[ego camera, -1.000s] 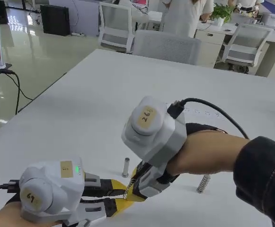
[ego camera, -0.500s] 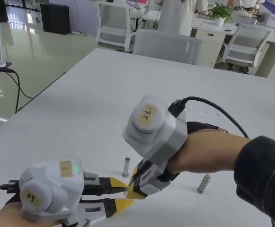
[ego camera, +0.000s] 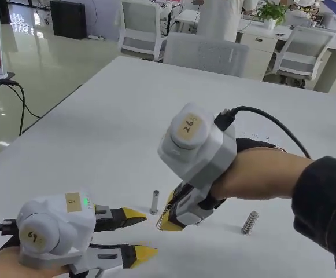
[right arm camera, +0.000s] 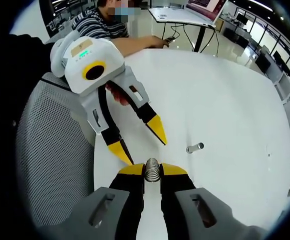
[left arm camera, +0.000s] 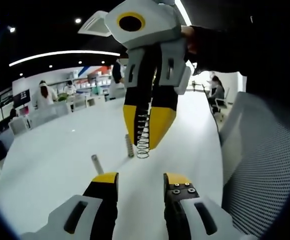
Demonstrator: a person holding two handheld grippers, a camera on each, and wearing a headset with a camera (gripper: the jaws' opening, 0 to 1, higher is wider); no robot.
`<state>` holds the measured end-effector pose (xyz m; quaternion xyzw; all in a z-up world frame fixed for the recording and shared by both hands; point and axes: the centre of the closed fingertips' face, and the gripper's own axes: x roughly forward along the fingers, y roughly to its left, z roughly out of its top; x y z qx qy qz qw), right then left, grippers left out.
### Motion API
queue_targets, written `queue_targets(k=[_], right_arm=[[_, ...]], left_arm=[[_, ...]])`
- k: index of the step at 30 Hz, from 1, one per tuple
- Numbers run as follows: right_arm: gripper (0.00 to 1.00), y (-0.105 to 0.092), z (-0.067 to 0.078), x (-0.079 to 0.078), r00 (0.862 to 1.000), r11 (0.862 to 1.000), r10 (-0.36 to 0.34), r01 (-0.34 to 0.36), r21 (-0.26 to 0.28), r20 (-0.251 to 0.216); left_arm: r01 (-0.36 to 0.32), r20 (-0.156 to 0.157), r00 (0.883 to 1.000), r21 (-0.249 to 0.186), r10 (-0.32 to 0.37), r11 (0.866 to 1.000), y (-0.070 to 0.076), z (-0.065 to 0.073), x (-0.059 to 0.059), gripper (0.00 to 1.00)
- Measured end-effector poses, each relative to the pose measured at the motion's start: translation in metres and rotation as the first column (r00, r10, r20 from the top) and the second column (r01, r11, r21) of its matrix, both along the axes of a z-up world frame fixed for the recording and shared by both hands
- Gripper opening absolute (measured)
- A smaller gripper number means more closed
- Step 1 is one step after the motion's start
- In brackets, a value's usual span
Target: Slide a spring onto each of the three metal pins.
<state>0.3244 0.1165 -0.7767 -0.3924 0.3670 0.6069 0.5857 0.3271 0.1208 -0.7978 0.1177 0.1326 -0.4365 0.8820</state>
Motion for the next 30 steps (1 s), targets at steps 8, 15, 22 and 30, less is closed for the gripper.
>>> queue_targets(k=[8, 15, 22, 30], right_arm=[[0.09, -0.002, 0.002, 0.007, 1.0, 1.0, -0.01, 0.01, 0.002, 0.007], [0.09, -0.002, 0.006, 0.014, 1.0, 1.0, -0.017, 0.017, 0.004, 0.015], [0.09, -0.003, 0.008, 0.024, 0.999, 1.0, -0.023, 0.023, -0.002, 0.03], [0.09, -0.001, 0.008, 0.038, 0.999, 1.0, -0.028, 0.028, -0.014, 0.034]], left_arm=[[-0.029, -0.017, 0.999, 0.001, 0.029, 1.0, 0.006, -0.004, 0.002, 0.44], [-0.049, -0.026, 0.998, 0.002, 0.049, 0.999, 0.009, -0.007, 0.004, 0.54], [-0.062, -0.034, 0.998, 0.002, 0.062, 0.998, 0.011, -0.01, 0.005, 0.59], [-0.064, -0.04, 0.997, 0.005, 0.064, 0.998, 0.013, -0.012, 0.003, 0.6]])
